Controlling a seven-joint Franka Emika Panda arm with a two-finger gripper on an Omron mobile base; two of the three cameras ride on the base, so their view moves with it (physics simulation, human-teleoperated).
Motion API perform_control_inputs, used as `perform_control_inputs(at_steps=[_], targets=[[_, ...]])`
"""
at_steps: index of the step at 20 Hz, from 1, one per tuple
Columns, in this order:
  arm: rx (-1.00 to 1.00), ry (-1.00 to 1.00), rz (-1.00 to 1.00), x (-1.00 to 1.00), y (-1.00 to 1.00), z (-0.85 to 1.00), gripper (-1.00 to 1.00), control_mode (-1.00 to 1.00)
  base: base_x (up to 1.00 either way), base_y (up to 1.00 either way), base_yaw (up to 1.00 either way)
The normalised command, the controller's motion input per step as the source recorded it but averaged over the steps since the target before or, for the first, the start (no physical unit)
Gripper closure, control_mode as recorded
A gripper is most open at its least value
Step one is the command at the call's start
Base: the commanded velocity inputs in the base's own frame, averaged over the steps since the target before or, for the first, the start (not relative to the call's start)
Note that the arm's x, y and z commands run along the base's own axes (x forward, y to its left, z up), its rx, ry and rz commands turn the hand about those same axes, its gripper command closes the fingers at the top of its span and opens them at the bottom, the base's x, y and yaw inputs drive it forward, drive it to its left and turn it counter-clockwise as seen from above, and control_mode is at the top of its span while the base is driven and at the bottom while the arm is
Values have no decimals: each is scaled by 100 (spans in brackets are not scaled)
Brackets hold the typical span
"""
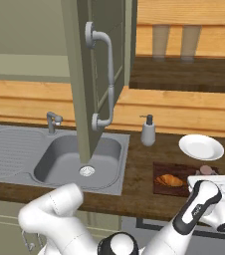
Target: From the different types of pastries on the counter, select a croissant and place it on the cutting board. Then retrieve a jar of jam from the cabinet and place it alongside the croissant on the cutting board.
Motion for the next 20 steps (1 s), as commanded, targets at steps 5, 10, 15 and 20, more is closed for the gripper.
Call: perform_control_inputs(at_steps=[5, 10, 15, 20], targets=[[0, 0, 0, 16, -10, -45, 100, -100, 0, 0, 0], [2, 0, 4, 20, 0, -37, 100, -100, 0, 0, 0], [1, 0, 2, 4, 0, -36, -100, -100, 0, 0, 0], [0, 4, 0, 0, 0, -2, -100, -100, 0, 0, 0]])
